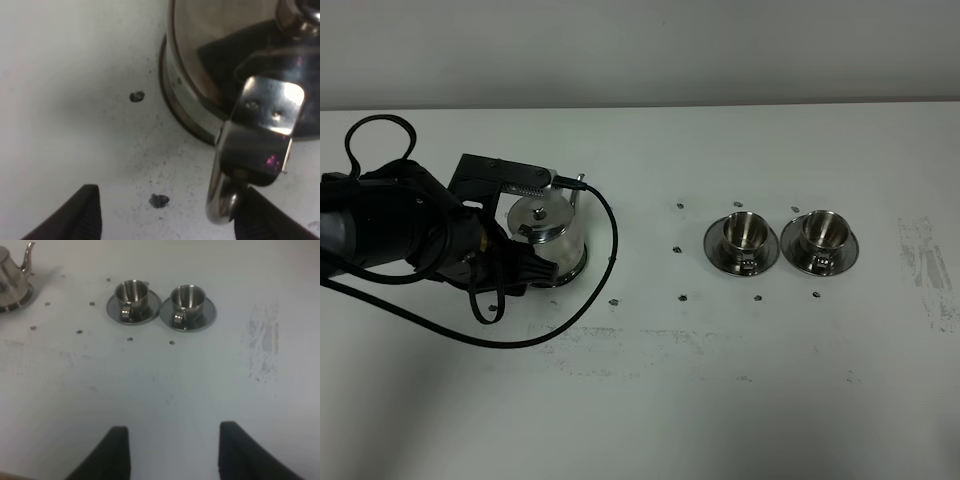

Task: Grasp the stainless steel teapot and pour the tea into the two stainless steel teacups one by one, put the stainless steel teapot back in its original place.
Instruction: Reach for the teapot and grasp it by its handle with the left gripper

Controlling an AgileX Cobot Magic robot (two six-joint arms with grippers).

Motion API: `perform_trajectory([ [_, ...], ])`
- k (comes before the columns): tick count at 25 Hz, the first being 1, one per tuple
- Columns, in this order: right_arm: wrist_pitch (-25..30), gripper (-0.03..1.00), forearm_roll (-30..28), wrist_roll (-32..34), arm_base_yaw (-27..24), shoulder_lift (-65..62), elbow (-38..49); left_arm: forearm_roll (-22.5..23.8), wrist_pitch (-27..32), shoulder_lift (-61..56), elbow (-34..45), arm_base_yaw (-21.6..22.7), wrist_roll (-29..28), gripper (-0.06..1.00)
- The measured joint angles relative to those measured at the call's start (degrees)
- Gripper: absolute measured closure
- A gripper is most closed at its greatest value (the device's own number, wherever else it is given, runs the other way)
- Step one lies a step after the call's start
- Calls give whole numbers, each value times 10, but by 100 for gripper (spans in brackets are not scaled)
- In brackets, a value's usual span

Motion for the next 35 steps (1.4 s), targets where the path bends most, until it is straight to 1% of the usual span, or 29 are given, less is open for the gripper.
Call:
perform_trajectory([
  [2, 0, 57, 0, 0, 0, 0, 0, -1, 2, 0, 0, 0, 21, 33],
  [4, 0, 57, 0, 0, 0, 0, 0, -15, 10, -1, 0, 0, 61, 33],
  [9, 0, 57, 0, 0, 0, 0, 0, -92, 63, -52, 0, -2, 200, 33],
  [12, 0, 57, 0, 0, 0, 0, 0, -133, 100, -97, -8, -1, 240, 33],
  [17, 0, 57, 0, 0, 0, 0, 0, -161, 203, -103, -92, 24, 260, 33],
  [20, 0, 57, 1, 0, 0, 0, 0, -185, 231, -82, -136, 39, 288, 33],
  [24, 0, 57, 6, 0, 0, 0, 0, -216, 242, -39, -173, 40, 336, 33],
  [26, 0, 57, 9, 0, 0, 0, 0, -228, 243, -12, -192, 40, 348, 33],
  [35, 0, 57, 13, 0, 0, 0, 0, -233, 238, 51, -213, 40, 353, 33],
])
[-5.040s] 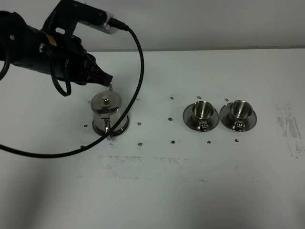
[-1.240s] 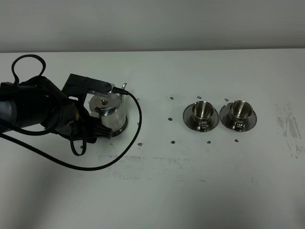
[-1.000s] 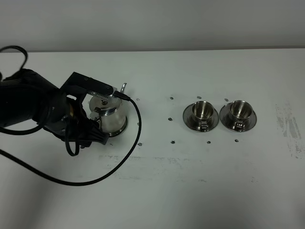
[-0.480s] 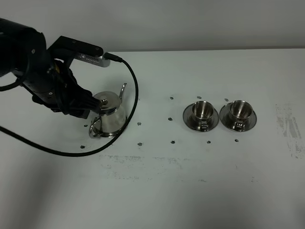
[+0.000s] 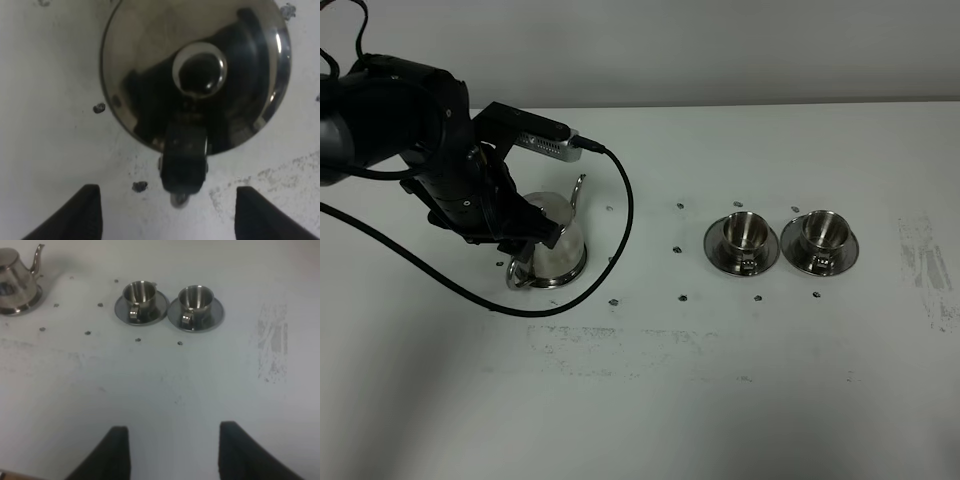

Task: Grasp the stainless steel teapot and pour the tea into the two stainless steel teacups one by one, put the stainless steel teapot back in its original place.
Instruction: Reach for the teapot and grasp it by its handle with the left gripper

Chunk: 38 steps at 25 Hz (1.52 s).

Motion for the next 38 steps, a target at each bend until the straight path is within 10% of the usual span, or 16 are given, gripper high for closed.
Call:
perform_trajectory([
  [38, 0, 57, 0, 0, 0, 0, 0, -29, 31, 83, -61, -2, -20, 33],
])
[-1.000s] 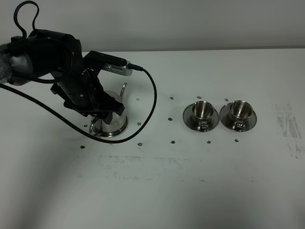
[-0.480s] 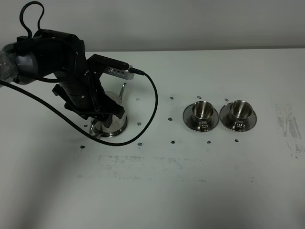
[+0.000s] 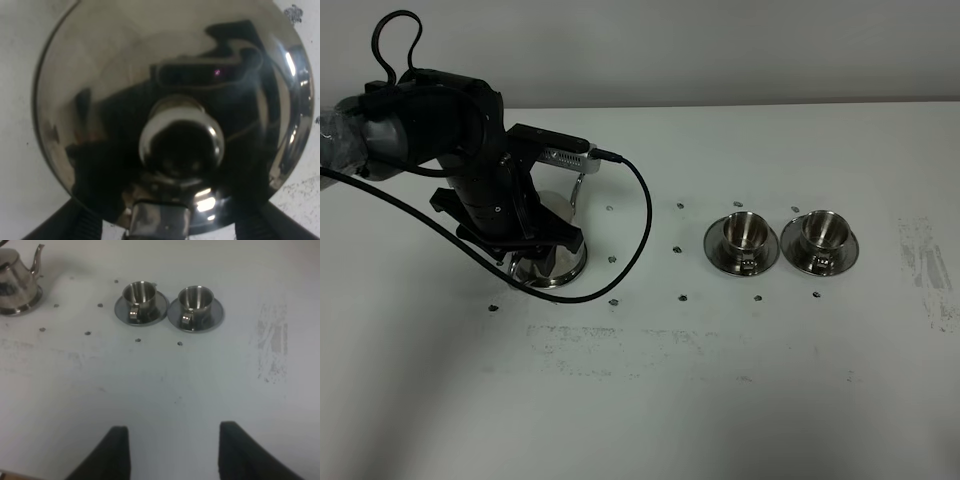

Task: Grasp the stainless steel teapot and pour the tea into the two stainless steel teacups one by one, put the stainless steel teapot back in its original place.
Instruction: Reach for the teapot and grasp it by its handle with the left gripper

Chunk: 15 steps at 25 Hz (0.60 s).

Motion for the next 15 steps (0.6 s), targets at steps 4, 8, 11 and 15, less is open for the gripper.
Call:
perform_trajectory([
  [4, 0, 57, 0, 0, 0, 0, 0, 0, -2, 0, 0, 0, -3, 33],
  [8, 0, 57, 0, 0, 0, 0, 0, 0, -2, 0, 0, 0, -4, 37],
  [11, 0, 57, 0, 0, 0, 0, 0, 0, -3, 0, 0, 0, -10, 47],
  [15, 0, 57, -1, 0, 0, 0, 0, 4, -10, 0, 0, 0, -15, 71],
])
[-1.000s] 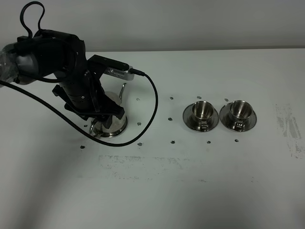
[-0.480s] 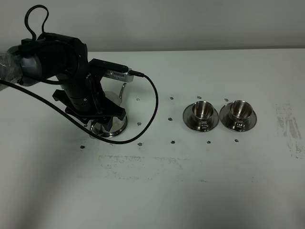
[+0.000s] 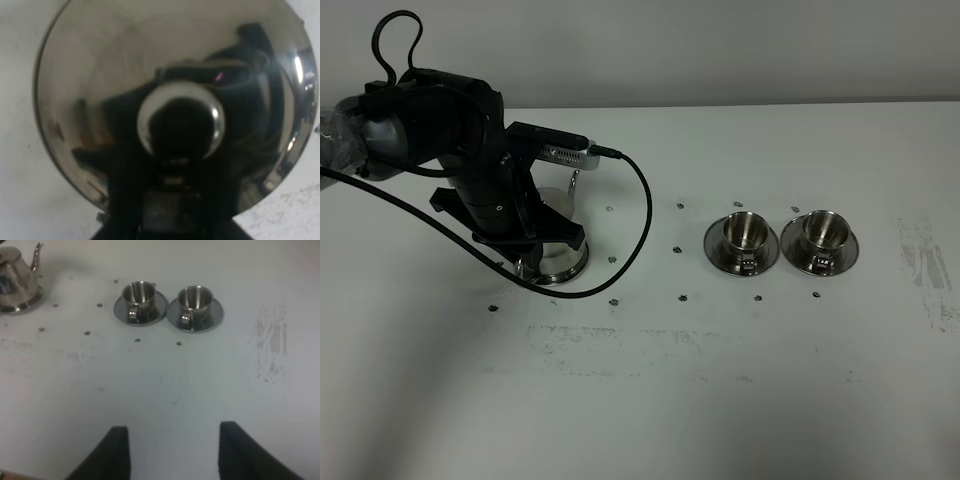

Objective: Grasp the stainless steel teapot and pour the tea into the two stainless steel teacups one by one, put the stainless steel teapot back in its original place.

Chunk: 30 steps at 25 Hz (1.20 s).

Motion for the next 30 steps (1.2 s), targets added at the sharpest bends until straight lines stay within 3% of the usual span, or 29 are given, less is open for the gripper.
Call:
perform_trajectory([
  [22, 0, 57, -1, 0, 0, 0, 0, 28, -4, -29, 0, -17, 44, 71],
  [30, -1, 57, 0, 0, 0, 0, 0, 27, 17, -37, -24, -25, 127, 71],
])
